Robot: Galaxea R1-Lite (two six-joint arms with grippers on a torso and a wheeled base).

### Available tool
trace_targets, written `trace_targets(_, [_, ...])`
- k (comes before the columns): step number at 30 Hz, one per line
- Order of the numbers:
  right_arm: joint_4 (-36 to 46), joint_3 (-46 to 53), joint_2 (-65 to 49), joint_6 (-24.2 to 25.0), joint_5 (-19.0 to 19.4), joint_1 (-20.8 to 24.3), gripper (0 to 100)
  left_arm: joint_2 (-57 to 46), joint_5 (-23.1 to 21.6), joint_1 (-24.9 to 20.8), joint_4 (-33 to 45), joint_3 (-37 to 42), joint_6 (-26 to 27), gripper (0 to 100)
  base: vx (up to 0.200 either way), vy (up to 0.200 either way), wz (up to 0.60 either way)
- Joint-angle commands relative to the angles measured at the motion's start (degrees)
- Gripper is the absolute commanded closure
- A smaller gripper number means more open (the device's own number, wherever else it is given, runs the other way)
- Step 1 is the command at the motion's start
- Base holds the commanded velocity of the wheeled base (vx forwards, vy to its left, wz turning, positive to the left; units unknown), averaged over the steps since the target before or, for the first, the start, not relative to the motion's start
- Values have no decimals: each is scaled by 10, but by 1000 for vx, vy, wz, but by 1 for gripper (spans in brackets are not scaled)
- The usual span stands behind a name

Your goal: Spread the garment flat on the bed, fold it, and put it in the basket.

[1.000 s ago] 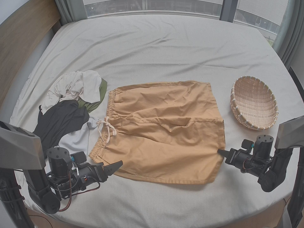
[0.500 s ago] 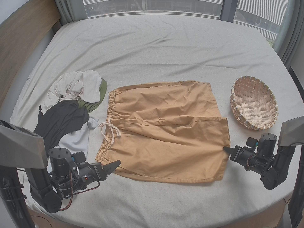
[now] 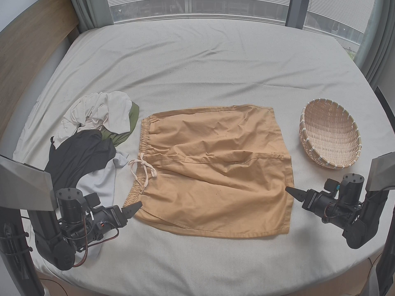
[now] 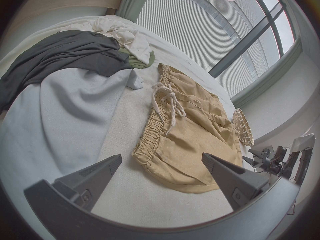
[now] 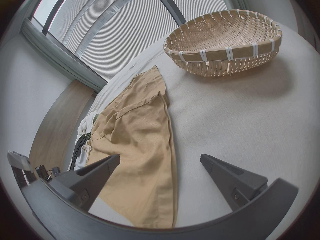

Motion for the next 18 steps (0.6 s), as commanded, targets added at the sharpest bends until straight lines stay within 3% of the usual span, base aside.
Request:
trace_targets(1, [0, 39, -37, 0, 0, 21, 0, 15, 0, 7, 0, -1, 0, 0, 0, 0, 0])
trace_targets(17, [0, 51, -61, 1, -1, 49, 0, 76, -1, 7, -1, -73, -4, 0, 0, 0, 0])
trace_targets(18, [0, 52, -61, 1, -2, 49, 0, 77, -1, 7, -1, -74, -4, 100, 0, 0, 0])
